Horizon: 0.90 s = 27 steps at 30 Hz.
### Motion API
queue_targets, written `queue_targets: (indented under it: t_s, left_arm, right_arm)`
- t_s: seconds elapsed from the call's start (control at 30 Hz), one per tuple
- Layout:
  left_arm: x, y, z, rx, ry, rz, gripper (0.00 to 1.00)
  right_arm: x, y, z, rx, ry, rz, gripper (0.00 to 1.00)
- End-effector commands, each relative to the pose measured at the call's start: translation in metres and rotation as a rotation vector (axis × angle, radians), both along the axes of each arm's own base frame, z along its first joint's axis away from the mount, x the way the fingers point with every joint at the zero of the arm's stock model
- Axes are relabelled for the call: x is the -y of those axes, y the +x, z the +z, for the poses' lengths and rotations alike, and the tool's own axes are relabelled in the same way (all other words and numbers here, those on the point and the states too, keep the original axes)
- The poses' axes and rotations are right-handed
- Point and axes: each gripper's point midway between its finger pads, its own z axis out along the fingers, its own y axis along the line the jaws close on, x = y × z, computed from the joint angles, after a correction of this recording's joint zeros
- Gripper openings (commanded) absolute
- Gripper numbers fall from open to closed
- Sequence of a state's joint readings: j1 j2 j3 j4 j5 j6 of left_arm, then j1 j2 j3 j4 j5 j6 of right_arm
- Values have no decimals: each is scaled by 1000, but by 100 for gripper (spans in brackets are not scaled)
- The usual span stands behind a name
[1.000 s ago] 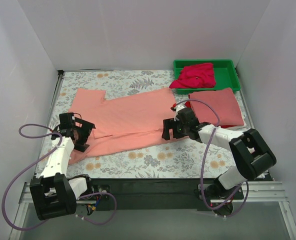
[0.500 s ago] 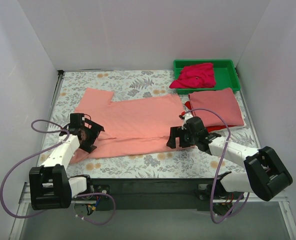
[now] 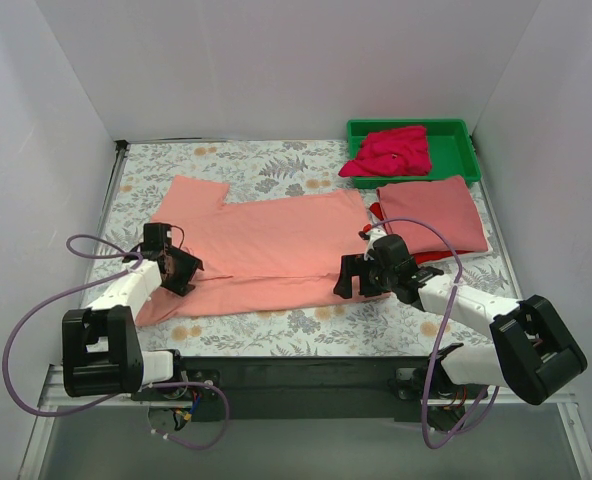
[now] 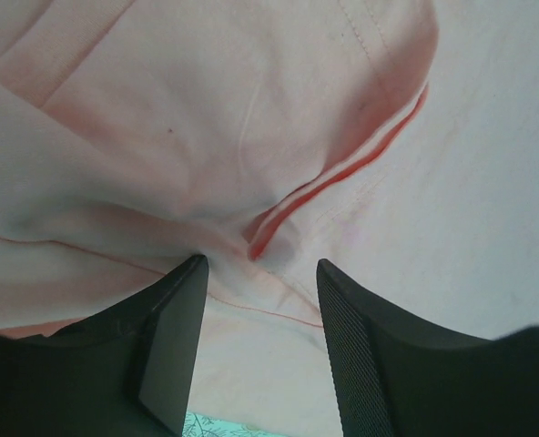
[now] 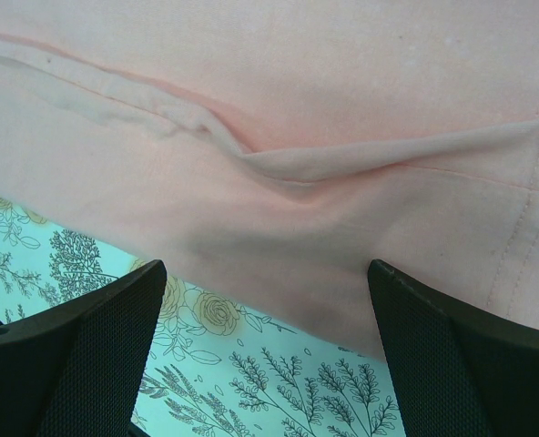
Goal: Fold and stack the t-shirts
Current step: Fold the tshirt
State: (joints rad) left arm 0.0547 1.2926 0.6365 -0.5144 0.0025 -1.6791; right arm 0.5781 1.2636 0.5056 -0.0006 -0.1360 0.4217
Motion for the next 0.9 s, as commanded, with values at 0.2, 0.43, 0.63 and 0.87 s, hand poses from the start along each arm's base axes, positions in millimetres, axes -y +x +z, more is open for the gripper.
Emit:
queue_targets:
  t_s: [0.2, 0.43, 0.63, 0.87]
  left_arm:
    - [2, 17, 13, 51, 28, -20, 45]
    - [4, 18, 0, -1, 28, -20, 22]
    - [4, 27, 10, 30, 33, -22, 0]
    - [17, 39, 21, 65, 72, -83, 0]
  right_arm:
    - [25, -45, -38, -199, -110, -7, 98]
    - [26, -46, -36, -197, -112, -9, 98]
    - [27, -44, -32, -187, -114, -15, 98]
    - [27, -44, -32, -183, -115, -14, 98]
